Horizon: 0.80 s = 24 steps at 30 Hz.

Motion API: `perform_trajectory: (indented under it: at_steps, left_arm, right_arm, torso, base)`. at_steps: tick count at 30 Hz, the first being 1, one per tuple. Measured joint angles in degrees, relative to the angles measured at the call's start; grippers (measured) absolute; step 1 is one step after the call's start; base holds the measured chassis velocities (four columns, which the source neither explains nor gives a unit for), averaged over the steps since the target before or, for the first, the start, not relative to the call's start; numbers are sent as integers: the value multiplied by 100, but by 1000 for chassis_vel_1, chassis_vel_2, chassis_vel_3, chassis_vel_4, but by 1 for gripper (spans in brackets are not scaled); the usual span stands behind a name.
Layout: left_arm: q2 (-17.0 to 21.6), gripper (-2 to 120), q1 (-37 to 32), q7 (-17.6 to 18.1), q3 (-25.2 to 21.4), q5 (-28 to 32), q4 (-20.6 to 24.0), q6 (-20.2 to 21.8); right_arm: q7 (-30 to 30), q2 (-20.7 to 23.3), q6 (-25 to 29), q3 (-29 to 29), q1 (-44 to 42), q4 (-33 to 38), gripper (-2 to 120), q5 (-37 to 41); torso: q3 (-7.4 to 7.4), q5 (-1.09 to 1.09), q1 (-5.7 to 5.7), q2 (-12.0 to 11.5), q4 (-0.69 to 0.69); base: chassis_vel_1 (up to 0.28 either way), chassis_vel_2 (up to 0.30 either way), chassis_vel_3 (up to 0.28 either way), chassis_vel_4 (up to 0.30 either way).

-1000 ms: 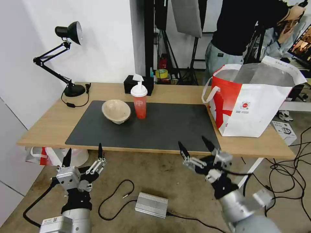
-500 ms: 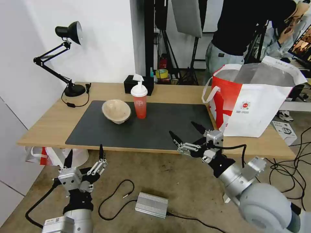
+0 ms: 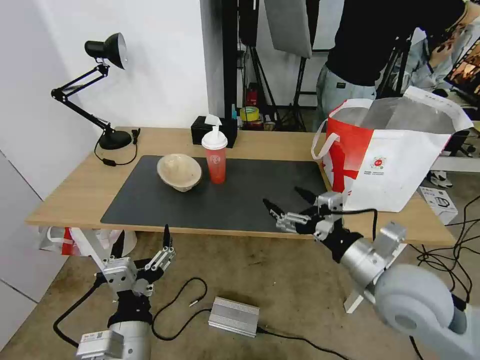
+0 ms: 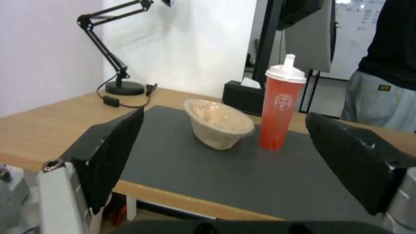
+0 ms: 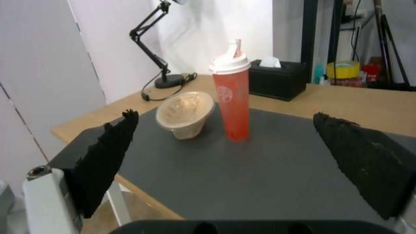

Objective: Pick up the trash from the table and place it into the takeout bag.

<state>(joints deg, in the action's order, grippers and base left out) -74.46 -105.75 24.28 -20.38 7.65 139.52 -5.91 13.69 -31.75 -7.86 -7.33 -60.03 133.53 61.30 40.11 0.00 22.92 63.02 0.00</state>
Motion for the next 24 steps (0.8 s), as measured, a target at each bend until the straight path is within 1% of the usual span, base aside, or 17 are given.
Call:
perform_trajectory:
  at_steps: [3, 5, 8, 15, 20, 24]
  left_arm:
    - [-45, 100, -16, -9, 18, -46, 10, 0]
    - [-53, 100, -16, -9, 20, -52, 10, 1]
    - [-85, 100, 10, -10, 10, -66, 6, 4]
    - [-121, 100, 9, -10, 6, -72, 10, 10]
    - [-136, 100, 21, -10, 6, -78, 0, 12]
    - [-148, 100, 19, -12, 18, -80, 5, 12]
  right_arm:
    - [115, 2, -172, 115, 383, -135, 100, 141]
    - [161, -6, -222, 140, 462, -180, 100, 165]
    - [264, -90, -373, 234, 739, -427, 100, 220]
    - [299, -218, -520, 422, 1077, -765, 100, 306]
    - [322, -299, -670, 731, 1467, -1052, 100, 357]
    - [311, -352, -804, 871, 1689, -1225, 100, 405]
  torso:
    - [0, 0, 0, 0, 0]
    - [0, -1, 0, 0, 0]
    - [0, 0, 0, 0, 0]
    - [0, 0, 0, 0, 0]
    - [-1, 0, -1, 0, 0]
    - [0, 0, -1, 0, 0]
  base:
    - [0, 0, 0, 0]
    - [0, 0, 0, 0]
    - [0, 0, 0, 0]
    - [0, 0, 0, 0]
    - [0, 0, 0, 0]
    - [0, 0, 0, 0]
